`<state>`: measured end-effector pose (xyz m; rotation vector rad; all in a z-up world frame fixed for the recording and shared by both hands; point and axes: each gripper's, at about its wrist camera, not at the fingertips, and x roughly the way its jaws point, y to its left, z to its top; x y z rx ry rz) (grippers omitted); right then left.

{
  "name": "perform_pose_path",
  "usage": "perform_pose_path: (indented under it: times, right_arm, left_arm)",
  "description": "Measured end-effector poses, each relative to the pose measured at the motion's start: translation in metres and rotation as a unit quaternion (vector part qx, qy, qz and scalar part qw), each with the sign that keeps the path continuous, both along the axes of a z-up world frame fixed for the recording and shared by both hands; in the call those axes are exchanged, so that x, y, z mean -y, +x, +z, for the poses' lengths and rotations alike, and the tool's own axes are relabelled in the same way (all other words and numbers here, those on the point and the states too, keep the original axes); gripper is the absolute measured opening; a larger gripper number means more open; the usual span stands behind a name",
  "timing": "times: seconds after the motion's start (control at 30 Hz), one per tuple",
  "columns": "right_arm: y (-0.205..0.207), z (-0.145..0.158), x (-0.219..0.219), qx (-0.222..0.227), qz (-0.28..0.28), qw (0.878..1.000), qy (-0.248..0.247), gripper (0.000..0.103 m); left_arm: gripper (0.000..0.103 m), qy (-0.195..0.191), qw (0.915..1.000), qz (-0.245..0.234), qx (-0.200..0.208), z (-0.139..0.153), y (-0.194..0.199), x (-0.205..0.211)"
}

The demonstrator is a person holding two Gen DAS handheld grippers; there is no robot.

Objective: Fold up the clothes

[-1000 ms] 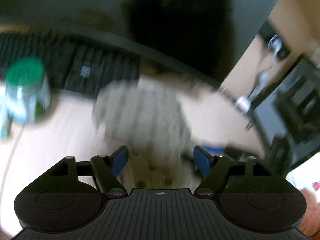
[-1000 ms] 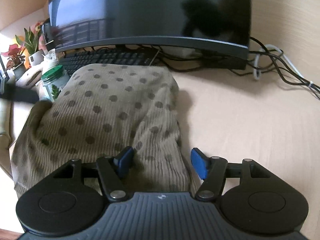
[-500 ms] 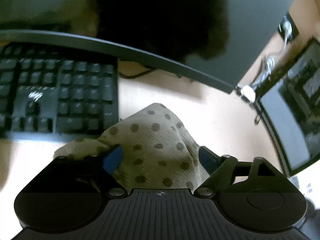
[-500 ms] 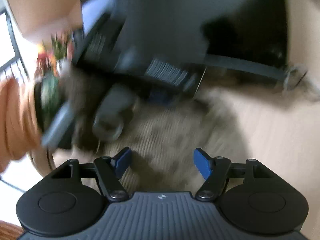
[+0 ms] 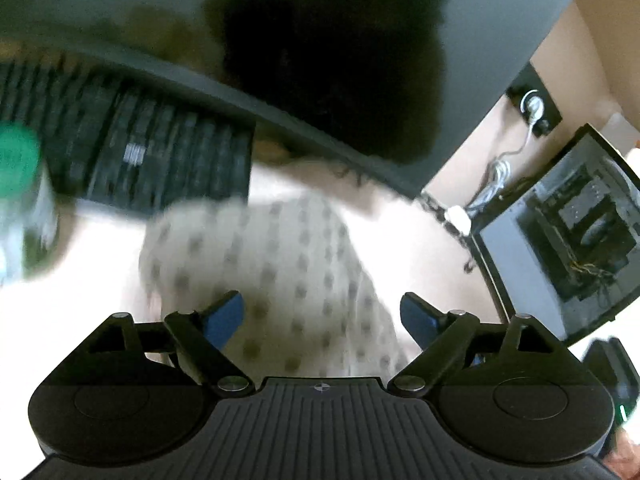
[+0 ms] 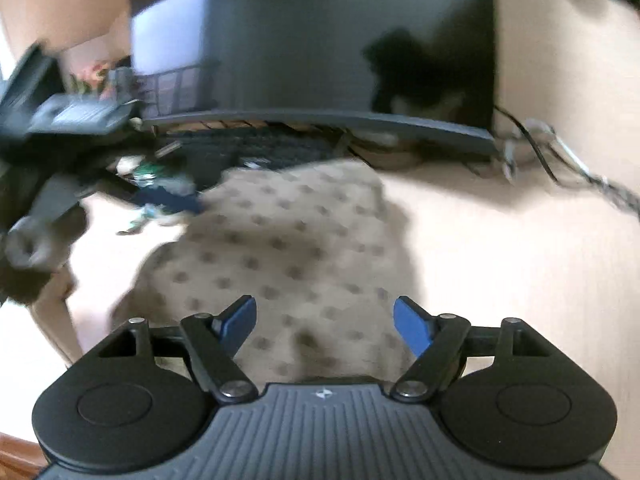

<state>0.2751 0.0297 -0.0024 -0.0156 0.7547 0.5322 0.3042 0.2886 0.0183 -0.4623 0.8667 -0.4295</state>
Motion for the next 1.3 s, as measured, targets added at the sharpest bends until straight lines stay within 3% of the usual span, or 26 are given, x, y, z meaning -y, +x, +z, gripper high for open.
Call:
perform_pose_path:
  times: [0.07,0.13,0.27,0.37,0.57,0.73,0.87,0.97,1.03,1.13,1.23,1.3]
  right_arm:
    - [0.011,-0.014,0.006,-0.026,-0.006,1.0,-0.008,0.076]
    - [0.007,-0.025,0.007,-0.021,-0.005,1.0,-0.014,0.08]
    - [0.011,-0.023,0.001,-0.027,-0.008,0.999,-0.02,0.08]
    - [0.015,-0.002,0.004,-0.012,-0.018,1.0,-0.009,0.08]
    - [0.061,0.04,0.004,-0.026,-0.034,0.995,0.088,0.083]
    - [0.118,0.028,-0.036,-0.103,0.013,0.979,0.174,0.083]
    - [0.138,-0.006,-0.051,-0.14,-0.016,0.983,0.12,0.083]
    - [0.127,-0.004,-0.045,-0.13,-0.027,0.983,0.124,0.083]
    - [0.109,0.008,-0.038,-0.1,-0.035,0.989,0.106,0.083]
    - [0.074,0.022,-0.032,-0.036,-0.068,0.996,0.035,0.085]
    - [0.042,0.023,-0.029,0.006,-0.113,0.993,-0.04,0.1]
    - [0.025,0.02,-0.024,0.017,-0.143,0.987,-0.077,0.103]
  left_arm:
    - [0.089,0.002,0.9999,0.01,-0.009,-0.014,0.001,0.001]
    - [0.093,-0.009,0.9999,0.009,-0.008,-0.017,0.006,0.002]
    - [0.094,0.01,0.9999,0.001,-0.004,-0.022,0.01,0.012]
    - [0.095,0.019,0.9998,-0.006,0.004,-0.021,0.006,0.013]
    - [0.095,0.009,0.9998,-0.018,0.006,-0.019,-0.003,0.006]
    - [0.095,0.032,0.9986,-0.04,0.009,-0.021,0.001,0.012]
    - [0.095,0.055,0.9964,-0.063,0.015,-0.022,0.004,0.018]
    - [0.096,0.055,0.9959,-0.071,0.014,-0.023,0.006,0.018]
    - [0.096,0.049,0.996,-0.073,0.01,-0.023,0.007,0.016]
    - [0.096,0.042,0.996,-0.078,0.005,-0.023,0.009,0.013]
    - [0.097,0.036,0.9956,-0.087,0.004,-0.024,0.011,0.011]
    - [0.098,0.031,0.9953,-0.091,0.006,-0.024,0.012,0.009]
